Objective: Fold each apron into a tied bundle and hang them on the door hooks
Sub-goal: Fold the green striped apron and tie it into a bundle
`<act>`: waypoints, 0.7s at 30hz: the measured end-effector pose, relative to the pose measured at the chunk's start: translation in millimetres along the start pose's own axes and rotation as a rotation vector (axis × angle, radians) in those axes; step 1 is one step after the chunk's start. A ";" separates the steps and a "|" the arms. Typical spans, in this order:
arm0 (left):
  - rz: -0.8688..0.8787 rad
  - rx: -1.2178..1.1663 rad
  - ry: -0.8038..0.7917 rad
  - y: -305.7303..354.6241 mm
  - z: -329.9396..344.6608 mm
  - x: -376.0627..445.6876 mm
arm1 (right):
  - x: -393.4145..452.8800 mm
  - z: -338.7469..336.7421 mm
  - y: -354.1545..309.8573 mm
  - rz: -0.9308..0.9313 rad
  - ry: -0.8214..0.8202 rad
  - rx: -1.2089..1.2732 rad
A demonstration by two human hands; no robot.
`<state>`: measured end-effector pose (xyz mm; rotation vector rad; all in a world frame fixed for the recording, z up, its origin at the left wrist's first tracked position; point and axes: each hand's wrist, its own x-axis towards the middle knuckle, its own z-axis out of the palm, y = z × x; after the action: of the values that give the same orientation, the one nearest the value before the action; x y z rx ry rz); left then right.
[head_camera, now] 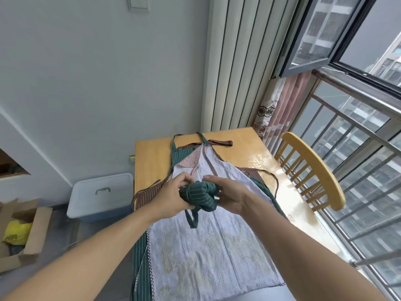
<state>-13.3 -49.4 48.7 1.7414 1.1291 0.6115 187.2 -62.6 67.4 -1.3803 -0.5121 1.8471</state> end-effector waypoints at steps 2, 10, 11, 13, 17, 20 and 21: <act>0.011 0.019 -0.035 -14.4 -0.1 -5.1 | 9.4 4.9 13.9 -0.042 0.048 0.018; 0.090 0.462 0.100 -73.6 1.1 -2.7 | 42.5 36.9 62.1 -0.102 0.197 -0.014; 0.104 0.466 0.088 -78.3 0.9 -0.5 | 45.6 38.4 65.3 -0.090 0.212 -0.017; 0.109 0.396 0.007 -88.6 -0.9 4.1 | 50.1 37.5 71.7 -0.073 0.257 0.044; -0.040 -0.025 -0.253 -88.8 -3.9 17.2 | 50.5 23.9 76.8 -0.084 0.394 0.126; -0.102 -0.283 -0.172 -68.4 0.2 39.8 | 43.0 12.1 59.6 -0.207 0.471 0.182; -0.079 -0.309 -0.118 -55.8 1.9 52.2 | 38.6 9.9 46.6 -0.285 0.488 0.195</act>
<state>-11.7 3.7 -6.3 1.4430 0.9606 0.5923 157.5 -61.2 13.6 -1.4720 -0.2518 1.2401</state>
